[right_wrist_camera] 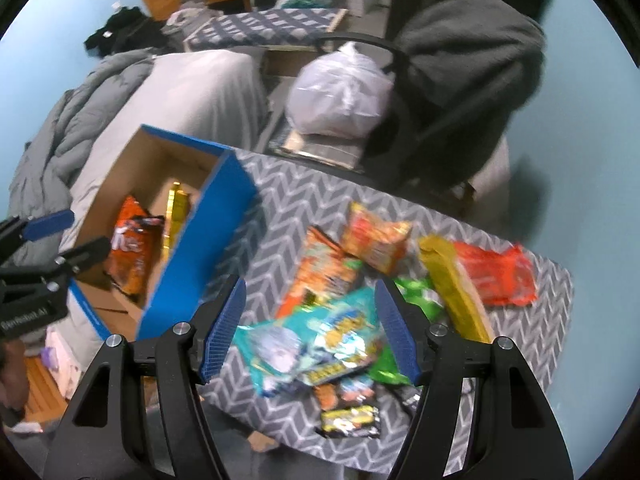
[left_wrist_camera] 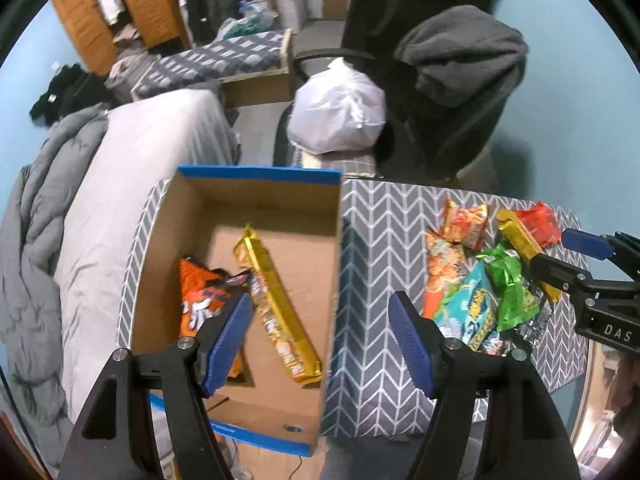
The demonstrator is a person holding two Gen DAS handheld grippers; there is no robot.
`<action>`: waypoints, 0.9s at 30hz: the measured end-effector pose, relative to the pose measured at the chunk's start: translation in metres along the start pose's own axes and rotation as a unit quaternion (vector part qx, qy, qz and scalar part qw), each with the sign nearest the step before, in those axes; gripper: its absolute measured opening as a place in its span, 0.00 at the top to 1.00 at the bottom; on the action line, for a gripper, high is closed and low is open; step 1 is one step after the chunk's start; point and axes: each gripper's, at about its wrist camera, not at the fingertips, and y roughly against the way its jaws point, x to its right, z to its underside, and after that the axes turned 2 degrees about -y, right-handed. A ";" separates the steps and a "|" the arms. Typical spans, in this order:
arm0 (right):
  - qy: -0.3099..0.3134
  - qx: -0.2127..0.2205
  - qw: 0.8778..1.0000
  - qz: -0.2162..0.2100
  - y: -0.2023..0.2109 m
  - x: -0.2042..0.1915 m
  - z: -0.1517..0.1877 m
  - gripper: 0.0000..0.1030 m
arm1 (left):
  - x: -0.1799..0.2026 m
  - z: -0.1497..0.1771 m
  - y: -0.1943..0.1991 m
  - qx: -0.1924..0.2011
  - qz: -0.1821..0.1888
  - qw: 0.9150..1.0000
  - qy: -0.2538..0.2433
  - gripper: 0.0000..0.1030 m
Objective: Organize snacks
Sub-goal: 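Move both grippers back over the snack pile, then grasp the gold wafer packet with right gripper while left grasps the teal packet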
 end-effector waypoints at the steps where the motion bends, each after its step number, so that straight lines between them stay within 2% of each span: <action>1: -0.005 -0.001 1.000 0.003 0.002 0.006 0.003 0.35 | 0.006 -0.001 0.000 -0.001 0.001 1.000 -0.006 0.30; 8: -0.044 -0.003 0.999 0.009 0.009 0.059 0.027 0.35 | 0.039 -0.003 -0.006 -0.012 0.012 0.999 -0.035 0.30; 15: -0.067 -0.008 0.998 0.017 -0.005 0.111 0.051 0.35 | 0.077 -0.001 -0.026 -0.029 0.031 0.997 -0.062 0.30; 21: -0.062 -0.024 0.998 0.009 -0.030 0.147 0.065 0.35 | 0.115 0.002 -0.048 -0.035 0.037 0.993 -0.102 0.30; 27: -0.032 -0.030 0.999 -0.009 -0.050 0.162 0.061 0.35 | 0.143 0.003 -0.064 -0.038 0.031 0.990 -0.135 0.30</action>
